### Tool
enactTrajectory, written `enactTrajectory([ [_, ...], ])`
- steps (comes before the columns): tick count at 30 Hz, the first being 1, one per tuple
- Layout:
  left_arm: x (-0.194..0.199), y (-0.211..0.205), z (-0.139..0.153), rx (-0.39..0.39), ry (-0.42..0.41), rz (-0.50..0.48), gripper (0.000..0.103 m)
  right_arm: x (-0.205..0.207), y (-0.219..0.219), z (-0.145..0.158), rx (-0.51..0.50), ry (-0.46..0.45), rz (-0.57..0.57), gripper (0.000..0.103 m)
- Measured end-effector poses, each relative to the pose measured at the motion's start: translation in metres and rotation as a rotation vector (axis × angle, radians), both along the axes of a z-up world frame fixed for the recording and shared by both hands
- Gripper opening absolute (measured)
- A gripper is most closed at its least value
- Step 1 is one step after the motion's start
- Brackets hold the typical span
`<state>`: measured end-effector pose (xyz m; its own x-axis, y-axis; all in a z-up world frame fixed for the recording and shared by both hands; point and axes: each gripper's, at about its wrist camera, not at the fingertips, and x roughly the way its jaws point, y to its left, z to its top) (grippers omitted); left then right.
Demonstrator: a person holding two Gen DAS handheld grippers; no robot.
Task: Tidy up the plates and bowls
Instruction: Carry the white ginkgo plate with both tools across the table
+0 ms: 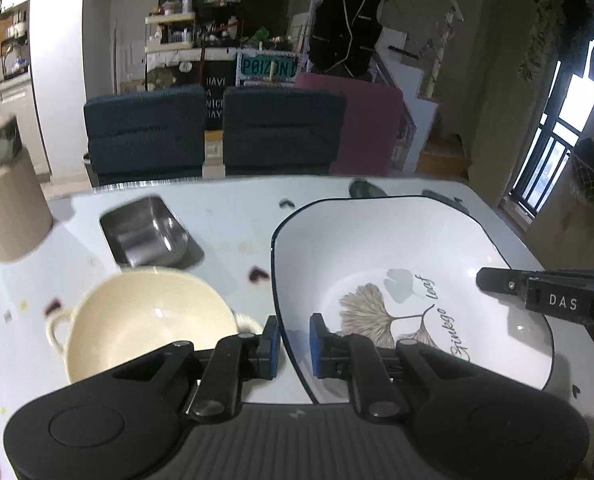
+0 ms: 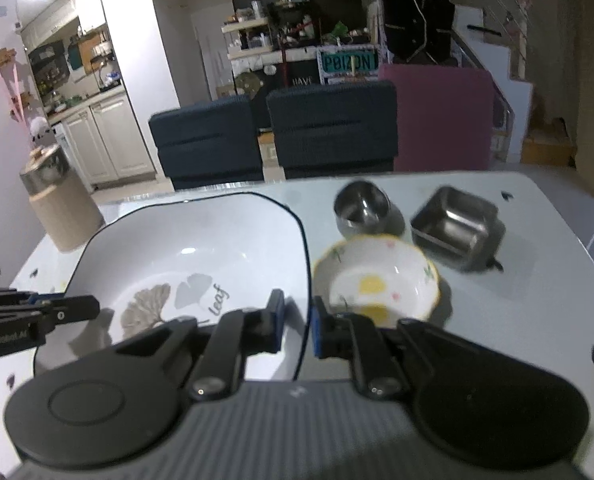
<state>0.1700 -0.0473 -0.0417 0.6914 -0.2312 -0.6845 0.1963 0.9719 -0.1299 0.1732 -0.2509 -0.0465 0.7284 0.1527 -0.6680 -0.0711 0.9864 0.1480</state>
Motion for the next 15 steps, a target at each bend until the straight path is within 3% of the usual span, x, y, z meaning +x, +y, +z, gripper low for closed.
enactTrajectory([
  [6,-0.022,-0.003,-0.021,-0.023,0.018,0.011,0.016,-0.019,0.001,-0.009,-0.046,0.036,0.015,0.016],
  [15,-0.029,-0.008,-0.058,-0.019,0.100,0.012,0.017,-0.031,0.008,-0.035,-0.122,0.167,0.070,0.017],
])
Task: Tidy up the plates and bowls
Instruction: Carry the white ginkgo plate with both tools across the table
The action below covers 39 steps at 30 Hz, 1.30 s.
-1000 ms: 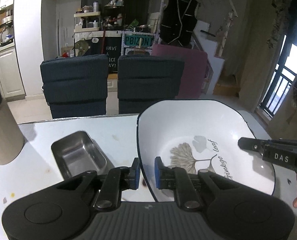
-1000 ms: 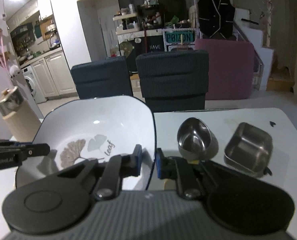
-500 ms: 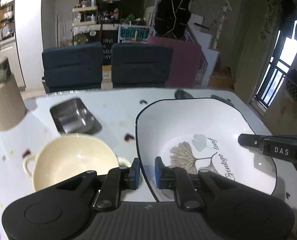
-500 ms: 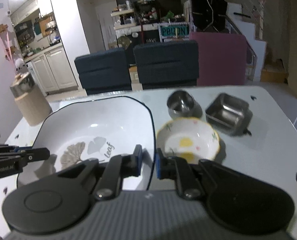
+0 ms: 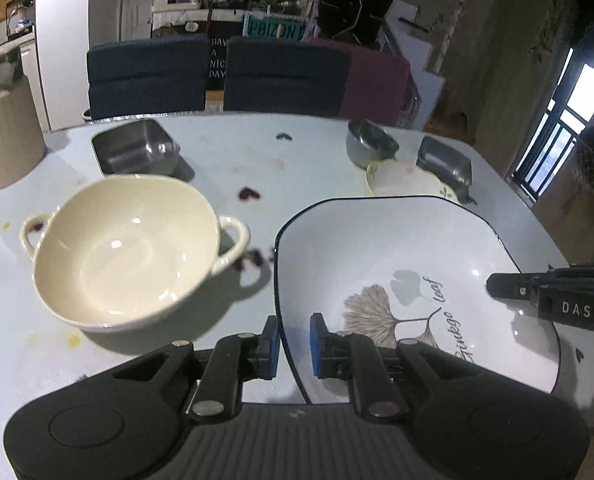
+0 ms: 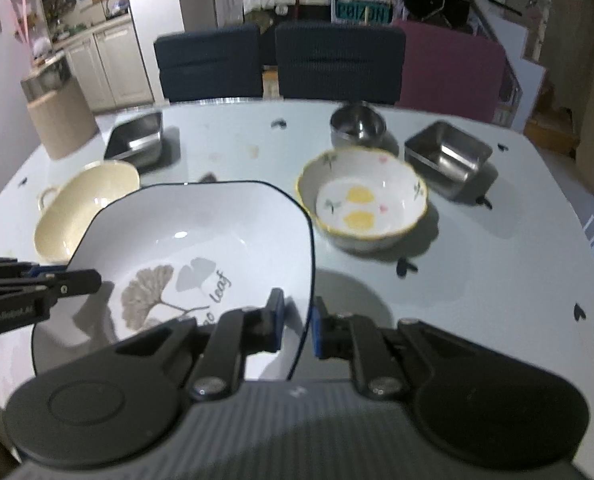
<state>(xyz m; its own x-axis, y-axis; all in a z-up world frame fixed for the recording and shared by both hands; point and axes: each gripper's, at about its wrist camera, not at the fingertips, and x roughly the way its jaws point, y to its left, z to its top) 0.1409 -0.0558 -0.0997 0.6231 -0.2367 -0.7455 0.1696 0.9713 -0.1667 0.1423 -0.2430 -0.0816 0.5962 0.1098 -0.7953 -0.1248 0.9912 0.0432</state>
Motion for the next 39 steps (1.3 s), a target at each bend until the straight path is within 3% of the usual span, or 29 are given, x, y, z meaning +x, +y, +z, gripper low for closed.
enactTrajectory([
  [16,0.019,0.000,-0.044,-0.009,0.107,0.016,0.017,0.010,0.007,-0.029,-0.079,0.135,0.013,0.017],
  [26,0.026,0.004,-0.057,-0.043,0.124,0.032,0.017,0.015,0.011,-0.035,-0.125,0.142,0.019,0.016],
  [39,0.025,0.005,-0.058,-0.021,0.125,0.025,0.017,0.020,0.018,-0.039,-0.159,0.141,0.040,0.016],
])
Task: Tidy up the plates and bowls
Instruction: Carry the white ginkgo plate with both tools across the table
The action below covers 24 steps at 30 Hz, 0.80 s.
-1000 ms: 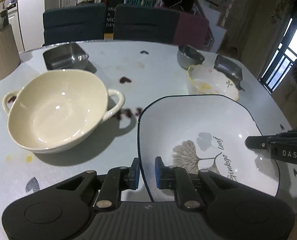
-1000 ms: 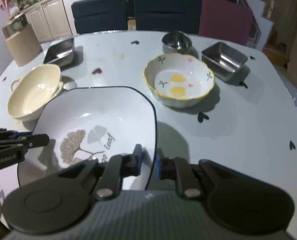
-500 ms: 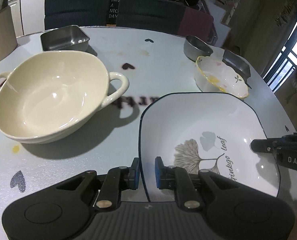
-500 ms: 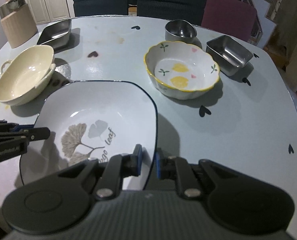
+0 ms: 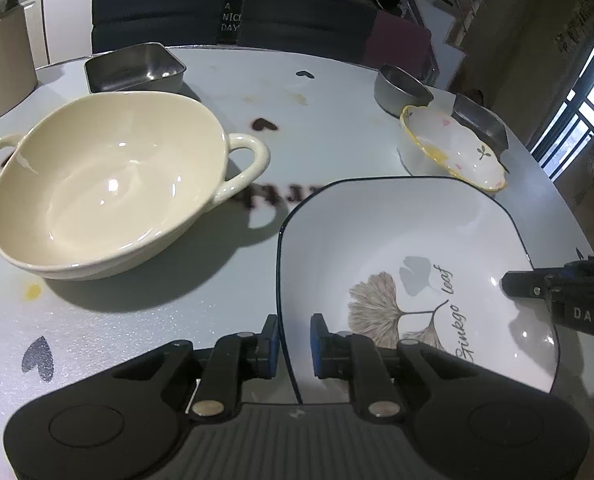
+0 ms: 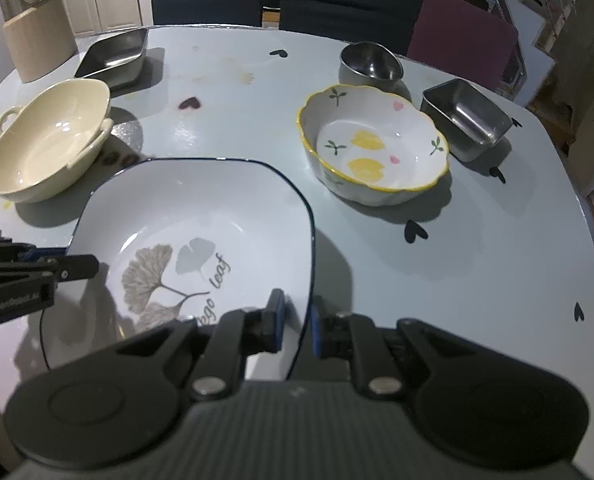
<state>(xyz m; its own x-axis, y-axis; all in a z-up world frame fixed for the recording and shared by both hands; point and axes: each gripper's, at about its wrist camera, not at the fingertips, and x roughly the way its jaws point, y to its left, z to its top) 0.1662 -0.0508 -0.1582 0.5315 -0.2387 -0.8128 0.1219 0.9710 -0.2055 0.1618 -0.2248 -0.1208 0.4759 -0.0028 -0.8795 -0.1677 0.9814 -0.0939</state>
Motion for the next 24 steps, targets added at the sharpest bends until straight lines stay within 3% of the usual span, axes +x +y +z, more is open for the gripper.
enactTrajectory([
  [10,-0.001,-0.005,0.004,0.011,-0.024,-0.015,0.012,0.016,-0.012,-0.021,0.048,0.108,-0.088,0.018],
  [24,0.000,-0.003,0.004,-0.002,-0.010,-0.017,0.012,0.019,-0.014,-0.023,0.064,0.074,-0.109,0.016],
])
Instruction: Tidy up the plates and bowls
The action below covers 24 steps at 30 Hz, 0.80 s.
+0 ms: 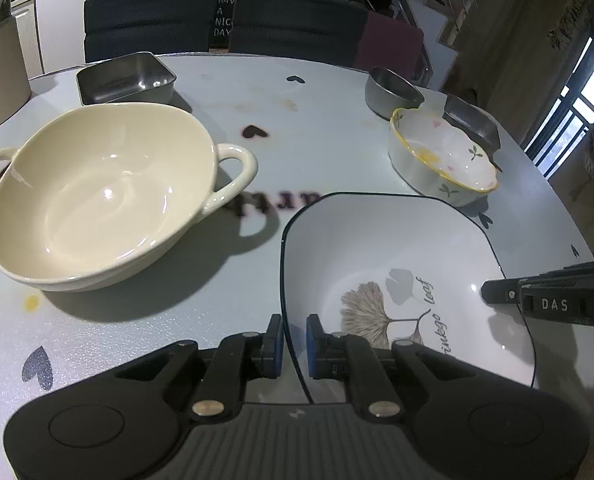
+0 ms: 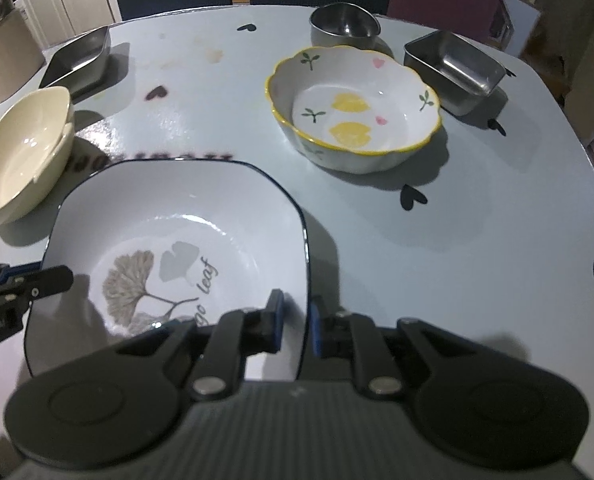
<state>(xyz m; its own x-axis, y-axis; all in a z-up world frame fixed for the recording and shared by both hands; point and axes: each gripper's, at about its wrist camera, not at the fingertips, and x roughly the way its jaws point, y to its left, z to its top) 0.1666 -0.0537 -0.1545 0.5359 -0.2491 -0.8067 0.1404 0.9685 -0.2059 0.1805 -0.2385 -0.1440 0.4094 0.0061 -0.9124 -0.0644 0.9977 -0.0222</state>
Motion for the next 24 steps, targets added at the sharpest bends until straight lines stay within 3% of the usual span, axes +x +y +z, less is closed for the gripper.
enactTrajectory([
  [14,0.0029,-0.0013,0.0002,0.009,0.024,-0.005,0.015,-0.0025,-0.0015,-0.0018,0.004,-0.001,-0.018,0.018],
  [16,0.0035,-0.0018,-0.0005,0.015,0.038,-0.004,0.023,-0.0026,-0.0020,-0.0013,0.001,-0.001,-0.017,0.019],
  [18,0.0042,-0.0023,-0.0031,0.009,0.061,-0.008,0.038,-0.0032,-0.0027,-0.0008,-0.003,-0.002,-0.021,0.023],
  [22,0.0028,-0.0038,-0.0051,0.014,0.069,-0.019,0.056,-0.0064,-0.0017,-0.0004,-0.035,0.003,-0.015,0.041],
  [24,0.0022,-0.0023,-0.0029,0.002,0.068,-0.011,0.076,-0.0087,-0.0017,0.0015,-0.027,0.003,-0.011,0.049],
])
